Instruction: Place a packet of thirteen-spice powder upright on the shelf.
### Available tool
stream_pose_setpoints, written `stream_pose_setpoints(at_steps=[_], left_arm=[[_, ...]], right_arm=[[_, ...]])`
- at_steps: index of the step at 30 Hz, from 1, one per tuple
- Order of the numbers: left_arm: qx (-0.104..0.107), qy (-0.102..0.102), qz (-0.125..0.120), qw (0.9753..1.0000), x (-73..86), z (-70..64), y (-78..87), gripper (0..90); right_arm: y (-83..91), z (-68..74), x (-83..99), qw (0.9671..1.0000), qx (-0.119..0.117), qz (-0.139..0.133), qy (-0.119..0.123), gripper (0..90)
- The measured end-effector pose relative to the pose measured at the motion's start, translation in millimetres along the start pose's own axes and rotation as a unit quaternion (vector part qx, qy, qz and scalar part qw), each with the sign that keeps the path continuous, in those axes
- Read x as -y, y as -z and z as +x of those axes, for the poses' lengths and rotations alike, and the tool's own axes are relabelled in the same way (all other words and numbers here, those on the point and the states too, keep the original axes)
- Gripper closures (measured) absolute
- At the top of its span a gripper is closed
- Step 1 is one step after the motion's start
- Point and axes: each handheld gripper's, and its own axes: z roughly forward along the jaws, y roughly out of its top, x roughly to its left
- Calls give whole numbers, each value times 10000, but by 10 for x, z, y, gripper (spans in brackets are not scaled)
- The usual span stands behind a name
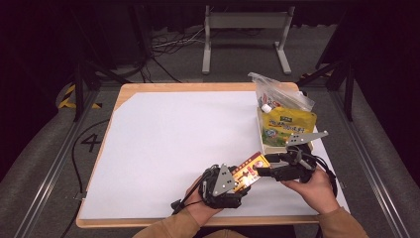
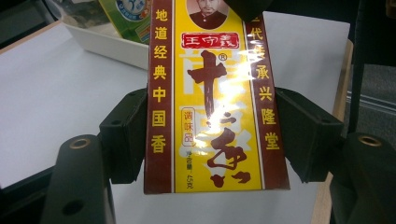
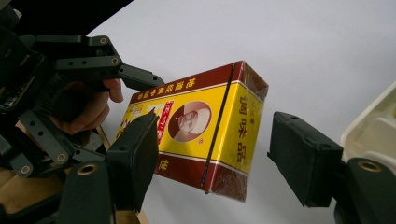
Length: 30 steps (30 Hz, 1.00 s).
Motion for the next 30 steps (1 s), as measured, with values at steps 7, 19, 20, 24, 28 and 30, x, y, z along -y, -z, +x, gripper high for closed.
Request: stream_pose_setpoints(at_steps=[7, 19, 20, 24, 28, 30], left_arm=[[-89, -309, -182, 9993, 15, -51, 23, 324], [-133, -309, -141, 9993, 46, -23, -14, 325], [-140, -322, -112, 9993, 45, -25, -17, 325], [-210, -389, -28, 9990, 53, -56, -29, 324], [-296, -505, -68, 9983, 40, -72, -28, 322], [-276, -492, -74, 9984, 38, -73, -27, 316]], right_arm=[[-41, 7, -7, 9997, -256, 16, -18, 334], [-20, -13, -10, 9978, -554, -65, -347, 541], [-9, -15, -13, 9975, -600, -100, -368, 556], [11, 21, -24, 9975, -628, -100, -307, 600], [36, 66, -44, 9978, -595, -99, -267, 620], [51, 85, -56, 9978, -601, -110, -263, 631]])
